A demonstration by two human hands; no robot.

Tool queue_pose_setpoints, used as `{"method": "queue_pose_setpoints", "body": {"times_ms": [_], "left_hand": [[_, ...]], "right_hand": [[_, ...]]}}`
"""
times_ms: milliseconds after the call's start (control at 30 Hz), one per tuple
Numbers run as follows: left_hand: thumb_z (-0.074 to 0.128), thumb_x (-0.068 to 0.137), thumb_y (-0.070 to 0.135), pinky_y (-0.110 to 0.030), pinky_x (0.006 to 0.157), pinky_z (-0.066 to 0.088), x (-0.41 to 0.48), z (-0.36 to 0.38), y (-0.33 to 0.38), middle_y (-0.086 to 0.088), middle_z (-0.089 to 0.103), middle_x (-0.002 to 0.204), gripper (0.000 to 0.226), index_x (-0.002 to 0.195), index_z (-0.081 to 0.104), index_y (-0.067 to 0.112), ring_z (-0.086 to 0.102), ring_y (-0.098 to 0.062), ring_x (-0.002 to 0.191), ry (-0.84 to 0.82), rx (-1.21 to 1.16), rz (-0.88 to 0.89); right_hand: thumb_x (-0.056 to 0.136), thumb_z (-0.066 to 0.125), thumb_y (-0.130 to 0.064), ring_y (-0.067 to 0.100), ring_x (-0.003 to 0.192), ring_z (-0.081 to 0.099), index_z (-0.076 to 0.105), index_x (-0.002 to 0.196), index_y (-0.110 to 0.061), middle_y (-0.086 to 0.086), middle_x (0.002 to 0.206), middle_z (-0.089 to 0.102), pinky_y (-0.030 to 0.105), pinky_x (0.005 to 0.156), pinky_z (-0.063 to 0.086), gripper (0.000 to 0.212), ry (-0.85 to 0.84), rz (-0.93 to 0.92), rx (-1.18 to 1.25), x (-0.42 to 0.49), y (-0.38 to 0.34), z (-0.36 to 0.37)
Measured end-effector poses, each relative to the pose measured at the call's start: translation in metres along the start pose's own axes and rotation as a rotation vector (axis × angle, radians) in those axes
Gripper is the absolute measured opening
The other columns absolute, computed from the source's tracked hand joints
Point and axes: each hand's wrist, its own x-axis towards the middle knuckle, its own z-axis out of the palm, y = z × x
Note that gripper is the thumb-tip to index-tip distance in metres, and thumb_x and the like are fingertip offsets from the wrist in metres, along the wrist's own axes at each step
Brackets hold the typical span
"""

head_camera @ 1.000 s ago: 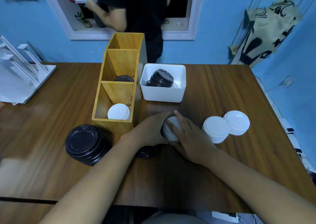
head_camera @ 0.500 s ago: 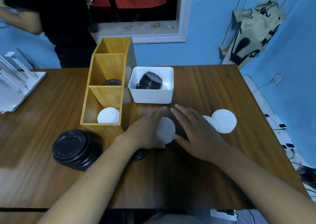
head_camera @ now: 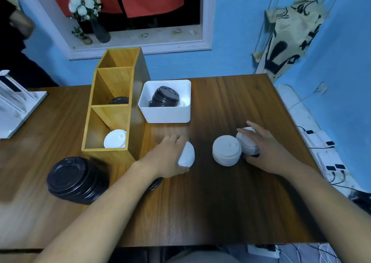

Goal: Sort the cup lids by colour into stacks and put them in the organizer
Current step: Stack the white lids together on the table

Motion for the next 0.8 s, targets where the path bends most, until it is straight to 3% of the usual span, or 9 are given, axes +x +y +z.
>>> {"method": "queue_pose_setpoints", "body": {"times_ms": [167,267,400,567,667,800], "left_hand": [[0.084,0.072,0.052,-0.034,0.091,0.048,0.009,-0.011,0.003,0.004,0.050,0.131,0.081,0.137,0.042,0.027,0.045,-0.018,0.120,0.036,-0.097,-0.016],[0.083,0.069,0.054,-0.038,0.092,0.050,0.018,-0.022,0.015,0.006,0.052,0.128,0.085,0.138,0.040,0.030,0.047,-0.017,0.117,0.087,-0.122,0.002],[0.084,0.069,0.051,-0.038,0.097,0.049,0.025,-0.020,0.029,0.001,0.052,0.133,0.091,0.144,0.038,0.026,0.049,-0.021,0.121,0.014,-0.077,-0.001],[0.085,0.061,0.056,-0.041,0.083,0.056,0.039,-0.043,0.064,0.010,0.056,0.117,0.076,0.124,0.047,0.037,0.055,-0.013,0.106,0.185,-0.240,0.100],[0.085,0.068,0.053,-0.040,0.089,0.056,0.052,-0.041,0.095,0.007,0.054,0.127,0.085,0.140,0.043,0.034,0.053,-0.017,0.114,0.132,-0.176,0.169],[0.080,0.080,0.052,-0.038,0.101,0.048,0.063,-0.024,0.098,-0.001,0.047,0.145,0.106,0.162,0.017,0.030,0.045,-0.024,0.132,-0.016,-0.084,0.175]], "right_hand": [[0.084,0.078,-0.034,0.026,0.139,0.035,0.036,0.150,-0.035,-0.002,0.158,0.028,0.047,0.108,0.042,0.079,0.127,-0.023,-0.075,0.003,0.004,0.010],[0.083,0.079,-0.036,0.025,0.136,0.041,0.036,0.150,-0.033,-0.001,0.156,0.029,0.043,0.105,0.043,0.080,0.170,-0.015,-0.072,0.002,0.007,0.015],[0.081,0.081,-0.035,0.024,0.137,0.039,0.038,0.150,-0.031,-0.001,0.155,0.032,0.046,0.108,0.042,0.081,0.206,0.017,-0.014,-0.006,0.006,0.012],[0.079,0.082,-0.036,0.021,0.141,0.034,0.036,0.150,-0.031,-0.004,0.158,0.028,0.046,0.112,0.037,0.085,0.220,0.059,0.017,-0.017,0.008,0.012],[0.078,0.083,-0.037,0.021,0.141,0.035,0.036,0.150,-0.031,-0.005,0.159,0.027,0.040,0.110,0.035,0.085,0.229,0.062,0.017,-0.016,0.007,0.012],[0.078,0.083,-0.036,0.019,0.140,0.036,0.038,0.148,-0.030,-0.007,0.158,0.028,0.041,0.111,0.038,0.083,0.246,0.029,0.046,-0.018,0.011,0.013]]}}
